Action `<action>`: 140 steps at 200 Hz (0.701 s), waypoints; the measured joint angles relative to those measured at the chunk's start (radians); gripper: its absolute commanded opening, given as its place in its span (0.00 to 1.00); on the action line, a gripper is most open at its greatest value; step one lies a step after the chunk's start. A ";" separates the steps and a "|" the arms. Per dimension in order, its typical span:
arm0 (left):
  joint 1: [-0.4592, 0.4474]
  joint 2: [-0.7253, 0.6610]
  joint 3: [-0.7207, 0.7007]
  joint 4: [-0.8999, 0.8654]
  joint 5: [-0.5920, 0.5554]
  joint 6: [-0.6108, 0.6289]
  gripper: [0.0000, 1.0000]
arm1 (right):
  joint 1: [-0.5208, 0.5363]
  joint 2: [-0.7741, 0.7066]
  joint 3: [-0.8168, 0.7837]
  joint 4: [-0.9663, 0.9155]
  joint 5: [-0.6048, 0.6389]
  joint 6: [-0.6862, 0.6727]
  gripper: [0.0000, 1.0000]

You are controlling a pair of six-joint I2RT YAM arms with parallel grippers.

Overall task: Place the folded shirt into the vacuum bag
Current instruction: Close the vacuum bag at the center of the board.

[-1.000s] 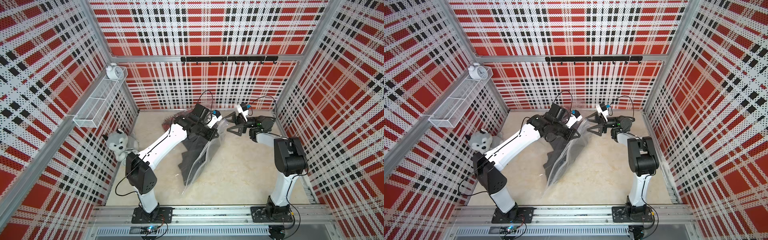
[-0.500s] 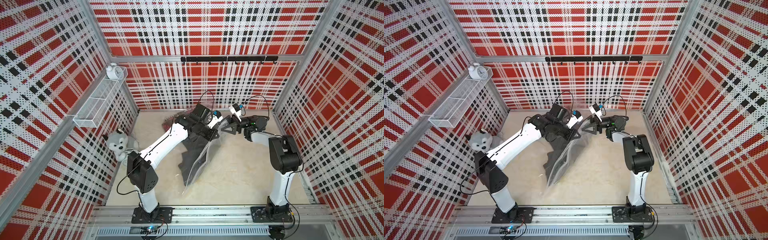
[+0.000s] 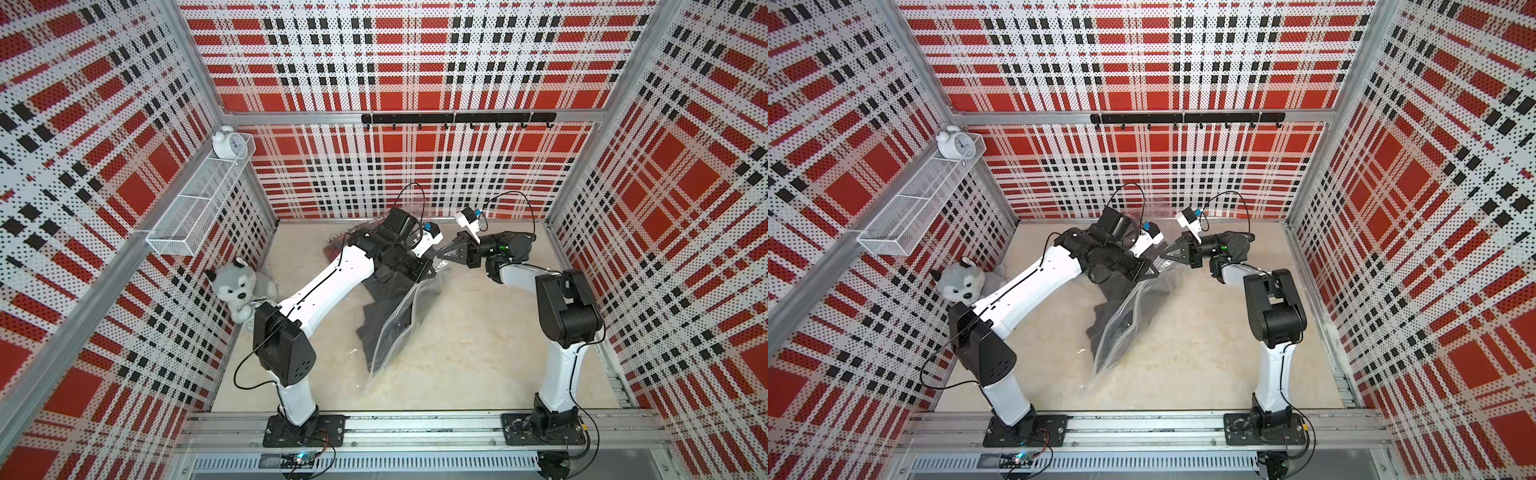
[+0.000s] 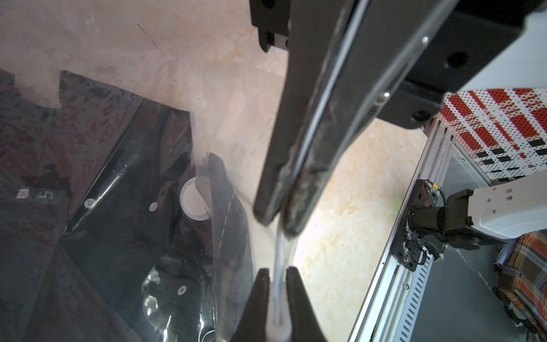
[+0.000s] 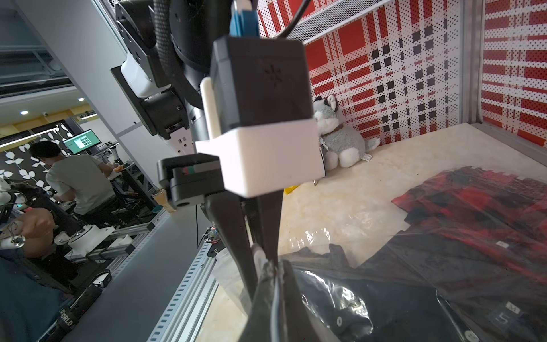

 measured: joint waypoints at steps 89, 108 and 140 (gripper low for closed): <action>0.000 -0.085 -0.124 0.192 0.008 -0.046 0.00 | -0.026 0.000 0.086 -0.002 0.001 0.122 0.00; -0.008 -0.099 -0.174 0.275 0.008 -0.070 0.00 | -0.045 0.000 0.082 -0.002 0.003 0.122 0.00; -0.019 -0.117 -0.252 0.396 0.006 -0.122 0.00 | -0.066 -0.034 0.018 -0.099 0.028 0.006 0.00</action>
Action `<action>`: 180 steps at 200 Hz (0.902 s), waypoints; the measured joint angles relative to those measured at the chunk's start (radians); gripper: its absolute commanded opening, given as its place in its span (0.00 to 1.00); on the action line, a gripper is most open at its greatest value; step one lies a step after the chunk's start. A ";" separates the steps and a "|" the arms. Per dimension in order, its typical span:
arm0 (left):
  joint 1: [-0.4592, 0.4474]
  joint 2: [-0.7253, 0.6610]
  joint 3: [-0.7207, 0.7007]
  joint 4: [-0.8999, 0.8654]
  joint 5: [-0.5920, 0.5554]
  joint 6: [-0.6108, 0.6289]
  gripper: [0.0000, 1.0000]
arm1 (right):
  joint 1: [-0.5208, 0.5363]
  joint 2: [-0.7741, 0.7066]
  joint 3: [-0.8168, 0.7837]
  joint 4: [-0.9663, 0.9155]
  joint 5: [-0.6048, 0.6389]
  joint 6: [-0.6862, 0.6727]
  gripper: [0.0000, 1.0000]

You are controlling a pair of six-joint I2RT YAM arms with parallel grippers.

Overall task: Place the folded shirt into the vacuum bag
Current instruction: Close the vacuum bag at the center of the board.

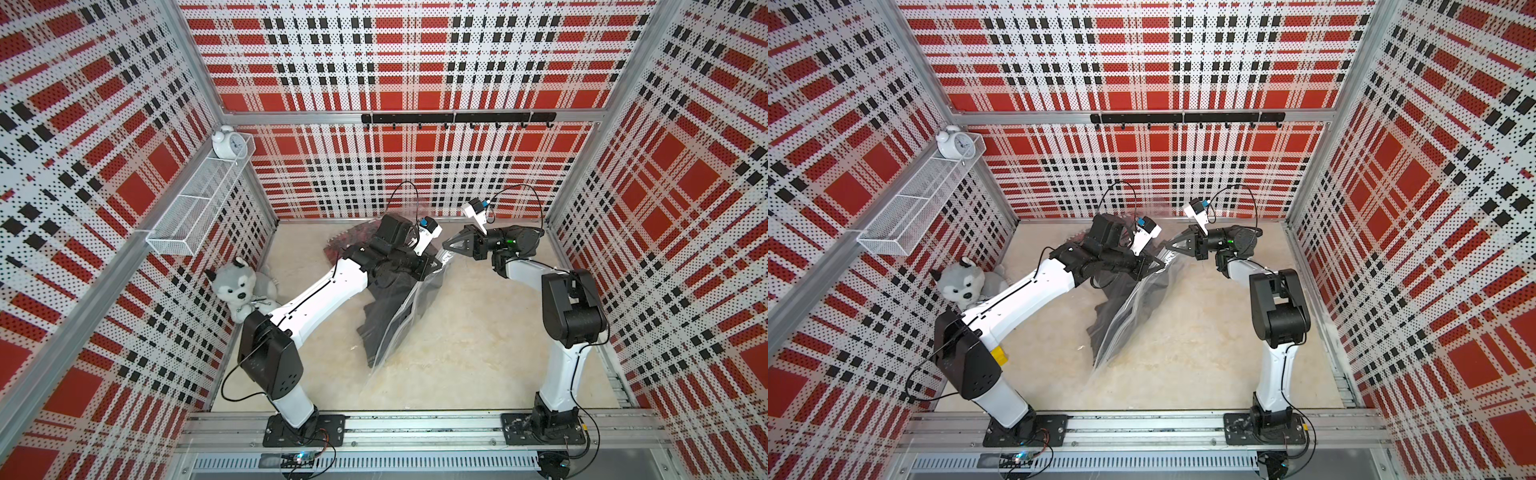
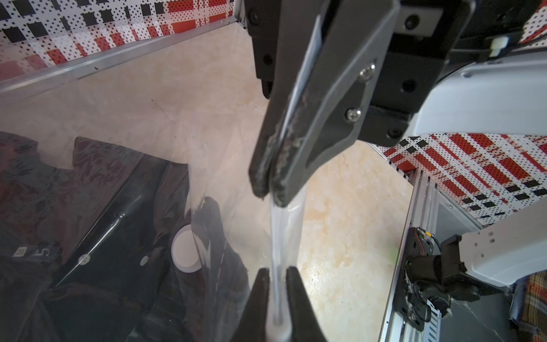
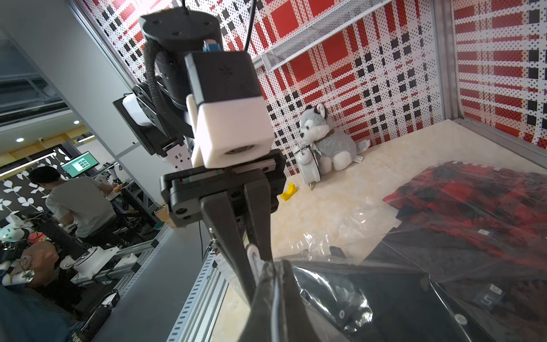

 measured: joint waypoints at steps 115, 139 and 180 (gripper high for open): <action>-0.016 -0.073 -0.152 0.163 -0.068 -0.058 0.00 | 0.008 -0.221 -0.018 -1.087 0.130 -0.857 0.00; -0.023 -0.073 -0.153 0.151 -0.089 -0.060 0.00 | 0.008 -0.221 -0.008 -1.159 0.141 -0.908 0.00; -0.033 -0.077 -0.150 0.135 -0.124 -0.075 0.00 | 0.008 -0.221 0.035 -1.288 0.167 -0.994 0.00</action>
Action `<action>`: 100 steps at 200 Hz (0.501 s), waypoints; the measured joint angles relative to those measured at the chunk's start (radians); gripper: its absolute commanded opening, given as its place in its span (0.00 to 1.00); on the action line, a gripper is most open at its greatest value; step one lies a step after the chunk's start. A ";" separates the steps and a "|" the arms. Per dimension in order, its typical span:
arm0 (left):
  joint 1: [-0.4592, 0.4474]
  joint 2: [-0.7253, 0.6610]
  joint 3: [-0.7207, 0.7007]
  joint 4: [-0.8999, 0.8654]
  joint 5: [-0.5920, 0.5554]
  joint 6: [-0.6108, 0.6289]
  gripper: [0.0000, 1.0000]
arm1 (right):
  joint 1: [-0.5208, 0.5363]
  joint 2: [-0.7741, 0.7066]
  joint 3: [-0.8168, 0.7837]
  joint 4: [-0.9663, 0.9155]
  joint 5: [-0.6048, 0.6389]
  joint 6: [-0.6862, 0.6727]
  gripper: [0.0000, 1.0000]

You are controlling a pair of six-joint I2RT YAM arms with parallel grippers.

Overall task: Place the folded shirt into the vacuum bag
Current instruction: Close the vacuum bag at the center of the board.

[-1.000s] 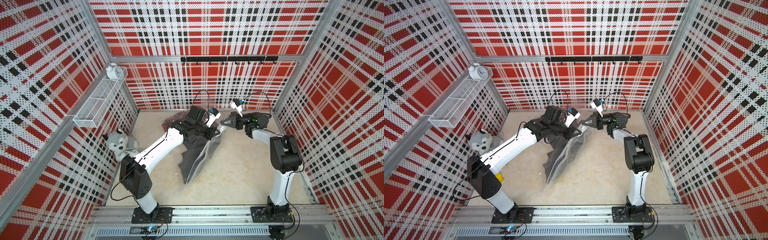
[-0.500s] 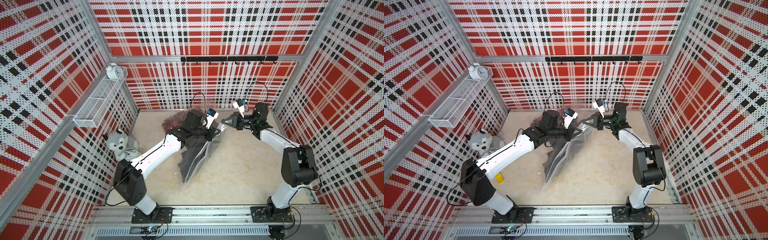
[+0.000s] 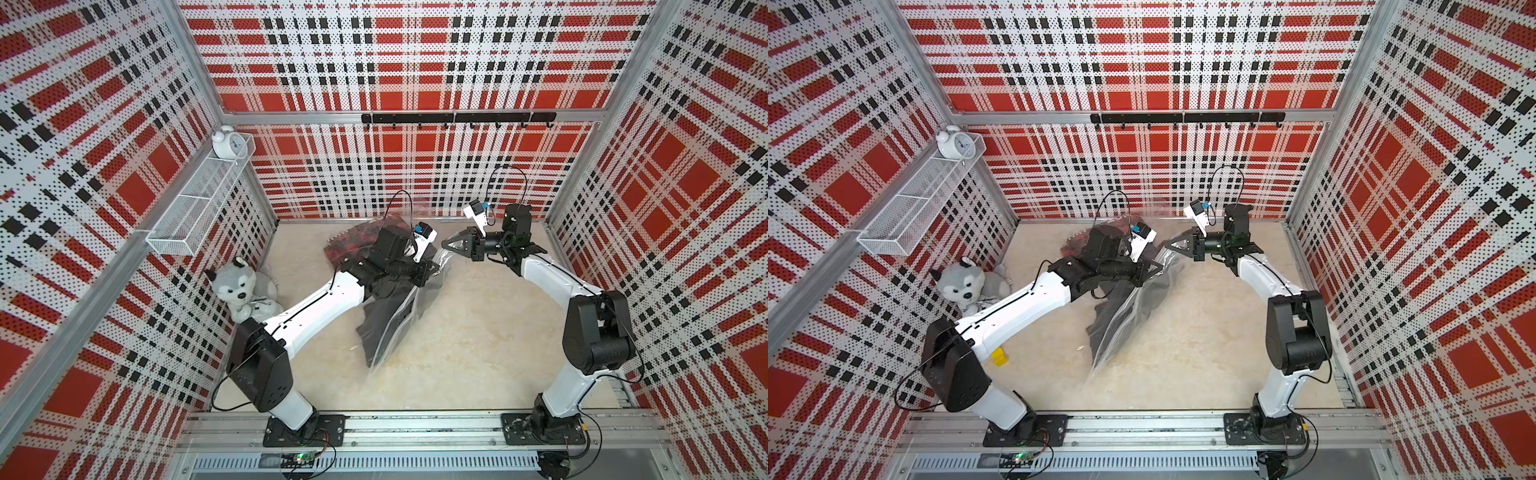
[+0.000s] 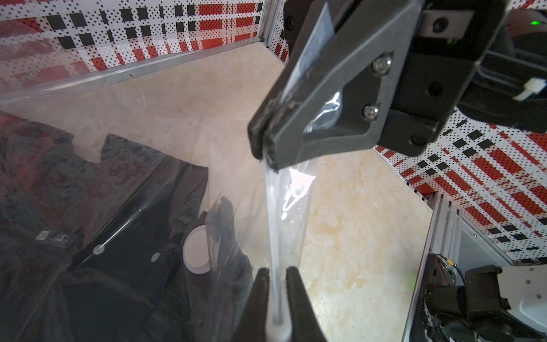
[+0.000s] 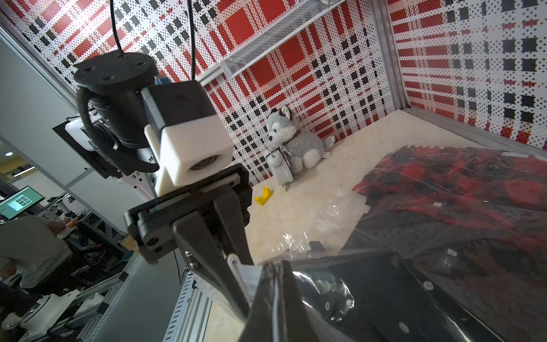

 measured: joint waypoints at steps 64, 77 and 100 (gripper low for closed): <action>-0.021 -0.043 -0.062 -0.004 -0.035 -0.032 0.00 | -0.009 0.000 0.002 -0.029 0.027 -0.005 0.00; -0.026 -0.056 -0.079 -0.006 -0.043 -0.042 0.00 | -0.012 0.000 0.002 -0.026 0.037 0.002 0.00; -0.035 -0.079 -0.108 -0.009 -0.060 -0.060 0.00 | -0.020 0.000 0.002 -0.012 0.051 0.023 0.00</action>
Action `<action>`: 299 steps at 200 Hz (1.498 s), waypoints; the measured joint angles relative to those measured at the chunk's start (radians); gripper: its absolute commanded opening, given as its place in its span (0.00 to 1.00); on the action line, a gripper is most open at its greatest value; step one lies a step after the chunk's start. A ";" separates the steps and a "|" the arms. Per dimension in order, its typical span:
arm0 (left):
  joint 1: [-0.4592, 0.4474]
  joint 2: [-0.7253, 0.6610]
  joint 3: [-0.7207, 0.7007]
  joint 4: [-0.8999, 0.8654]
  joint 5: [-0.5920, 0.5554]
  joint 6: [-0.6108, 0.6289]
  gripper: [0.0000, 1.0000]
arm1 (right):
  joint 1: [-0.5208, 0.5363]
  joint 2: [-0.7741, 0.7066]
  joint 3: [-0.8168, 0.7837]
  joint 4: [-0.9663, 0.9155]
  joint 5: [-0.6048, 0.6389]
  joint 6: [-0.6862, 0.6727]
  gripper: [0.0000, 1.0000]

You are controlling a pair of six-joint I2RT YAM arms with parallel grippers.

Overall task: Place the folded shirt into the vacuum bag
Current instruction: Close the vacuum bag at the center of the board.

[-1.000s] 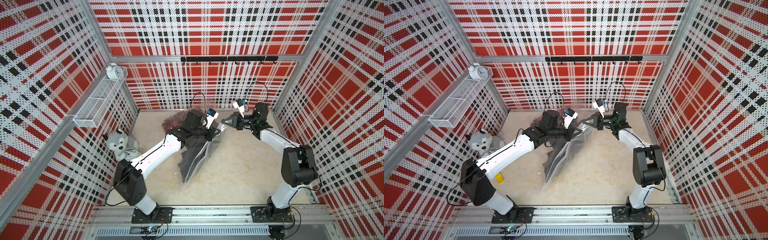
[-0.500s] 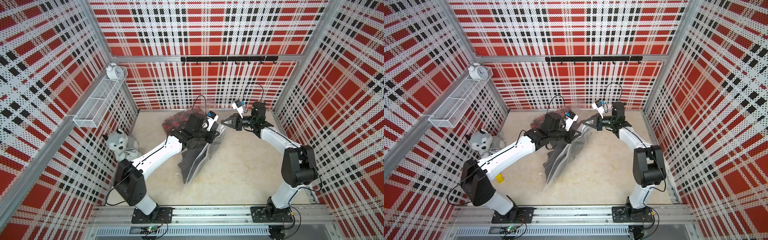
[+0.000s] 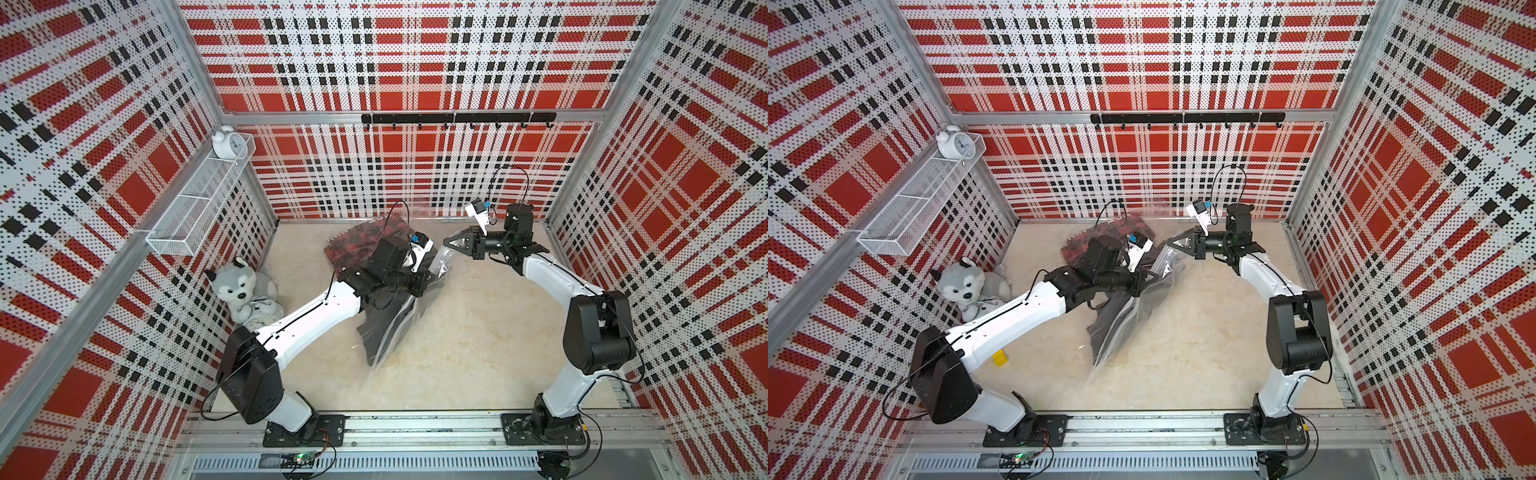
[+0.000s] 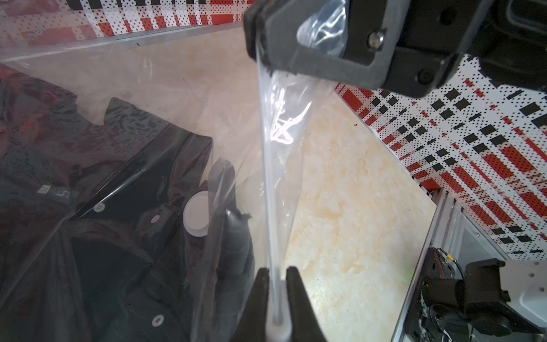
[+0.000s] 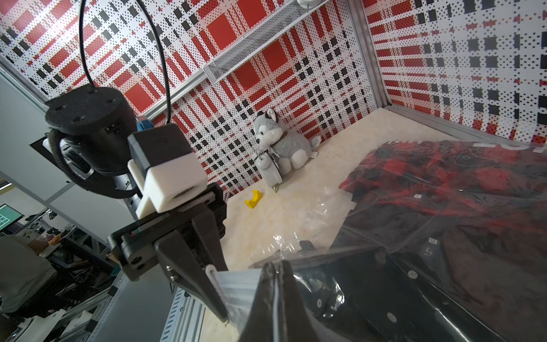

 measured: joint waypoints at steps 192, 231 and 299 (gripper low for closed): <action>-0.104 -0.152 -0.267 0.024 -0.032 -0.119 0.00 | -0.164 0.000 -0.069 0.105 0.103 0.119 0.00; -0.128 -0.166 -0.285 0.023 -0.054 -0.154 0.00 | -0.196 0.000 -0.069 0.102 0.150 0.131 0.00; -0.188 -0.183 -0.320 0.014 -0.072 -0.196 0.00 | -0.232 0.000 -0.081 0.067 0.234 0.134 0.00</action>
